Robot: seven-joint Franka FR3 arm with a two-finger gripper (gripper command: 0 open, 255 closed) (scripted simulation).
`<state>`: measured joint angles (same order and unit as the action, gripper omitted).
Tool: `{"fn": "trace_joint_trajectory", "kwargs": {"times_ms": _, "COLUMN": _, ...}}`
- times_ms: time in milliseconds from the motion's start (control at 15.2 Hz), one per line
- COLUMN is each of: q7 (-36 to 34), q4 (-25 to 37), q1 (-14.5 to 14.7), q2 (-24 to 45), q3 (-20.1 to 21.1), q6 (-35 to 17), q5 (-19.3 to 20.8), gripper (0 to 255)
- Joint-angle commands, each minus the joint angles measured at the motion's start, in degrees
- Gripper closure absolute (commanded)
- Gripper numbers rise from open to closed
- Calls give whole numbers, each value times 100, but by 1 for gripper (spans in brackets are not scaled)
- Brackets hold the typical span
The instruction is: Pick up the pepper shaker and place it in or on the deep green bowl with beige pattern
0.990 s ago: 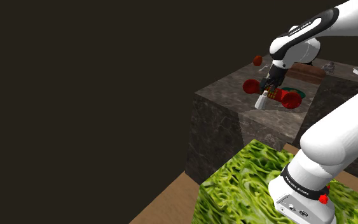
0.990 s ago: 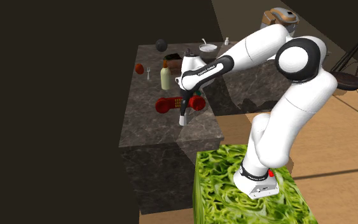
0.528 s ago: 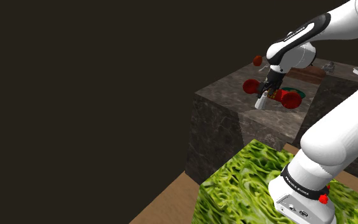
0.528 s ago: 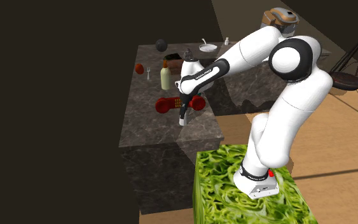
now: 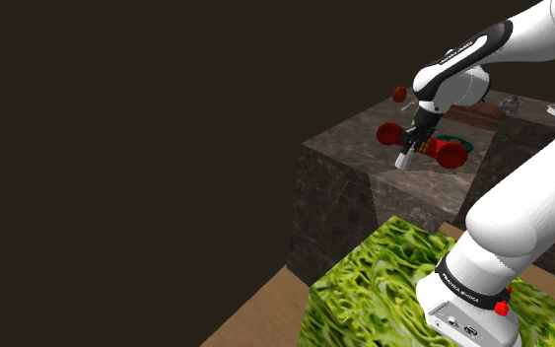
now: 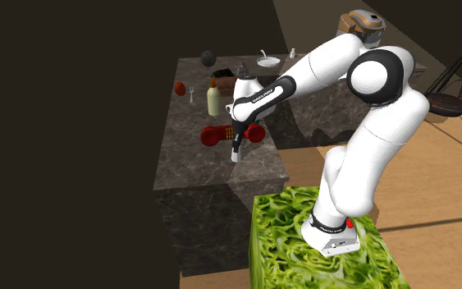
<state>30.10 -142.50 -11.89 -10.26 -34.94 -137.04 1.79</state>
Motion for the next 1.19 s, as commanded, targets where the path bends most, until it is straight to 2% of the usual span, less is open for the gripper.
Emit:
{"fn": "trace_joint_trajectory", "kwargs": {"times_ms": 0, "q7": 0, "q4": -1, "q1": 0, "q2": 2, "q3": 0, "q6": 1, "q5": 0, "gripper": 255}}
{"fn": "trace_joint_trajectory", "kwargs": {"times_ms": 330, "q7": 0, "q4": -3, "q1": 1, "q2": 2, "q3": 0, "q6": -1, "q5": 0, "gripper": 255}}
{"fn": "trace_joint_trajectory", "kwargs": {"times_ms": 1122, "q7": -344, "q4": 459, "q1": -121, "q2": -632, "q3": 223, "q6": 1021, "q5": 362, "gripper": 255}}
